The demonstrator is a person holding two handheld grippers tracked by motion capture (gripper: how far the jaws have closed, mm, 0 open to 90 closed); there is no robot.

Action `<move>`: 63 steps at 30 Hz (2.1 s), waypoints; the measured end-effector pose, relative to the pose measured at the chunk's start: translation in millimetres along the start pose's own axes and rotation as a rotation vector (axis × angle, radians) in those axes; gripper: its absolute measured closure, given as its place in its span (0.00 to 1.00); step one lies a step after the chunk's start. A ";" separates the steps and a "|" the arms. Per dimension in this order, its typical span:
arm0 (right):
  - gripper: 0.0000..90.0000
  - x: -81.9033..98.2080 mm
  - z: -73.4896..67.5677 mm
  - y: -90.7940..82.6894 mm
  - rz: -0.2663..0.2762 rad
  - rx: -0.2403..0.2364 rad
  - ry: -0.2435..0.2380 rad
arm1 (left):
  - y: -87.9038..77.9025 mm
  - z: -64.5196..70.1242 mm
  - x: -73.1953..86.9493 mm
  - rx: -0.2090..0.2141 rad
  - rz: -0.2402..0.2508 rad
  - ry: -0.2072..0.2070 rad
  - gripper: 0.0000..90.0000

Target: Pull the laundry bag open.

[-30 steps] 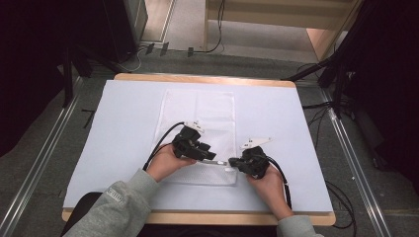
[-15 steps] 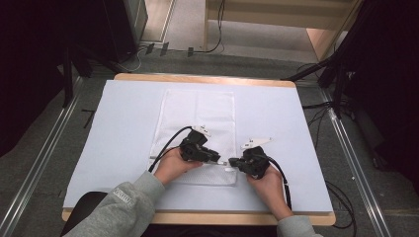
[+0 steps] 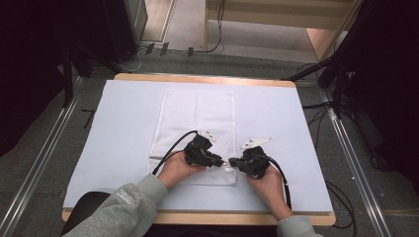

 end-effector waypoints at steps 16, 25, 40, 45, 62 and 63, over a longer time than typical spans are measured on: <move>1.00 0.0 0.1 -0.1 -0.002 -0.001 -0.005 | 3.0 6.8 0.7 0.022 0.000 0.002 0.89; 1.00 0.1 0.4 0.0 0.000 -0.001 -0.005 | 8.0 3.0 -0.6 0.055 0.009 -0.058 0.97; 1.00 3.7 -0.1 -0.4 0.011 -0.004 -0.073 | 6.5 -6.0 -1.2 0.133 -0.052 -0.176 0.98; 1.00 4.0 -0.8 -0.2 0.009 -0.001 -0.080 | 2.0 -12.9 0.7 0.155 -0.070 -0.216 0.98; 1.00 5.3 0.6 -0.9 0.020 -0.014 -0.079 | -17.8 -29.6 10.9 0.175 -0.100 -0.229 0.98; 1.00 5.3 0.6 -0.8 0.022 -0.015 -0.077 | -19.5 -31.3 12.0 0.183 -0.101 -0.242 0.98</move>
Point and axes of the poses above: each handheld gripper's, and its own axes: y roughly forward along the jaws, x roughly out of its underside, z roughly to its right, the point moved 5 cm from there along y, roughly forward along the jaws, and after that the axes turned 12 degrees about -x, right-handed, at the moved point
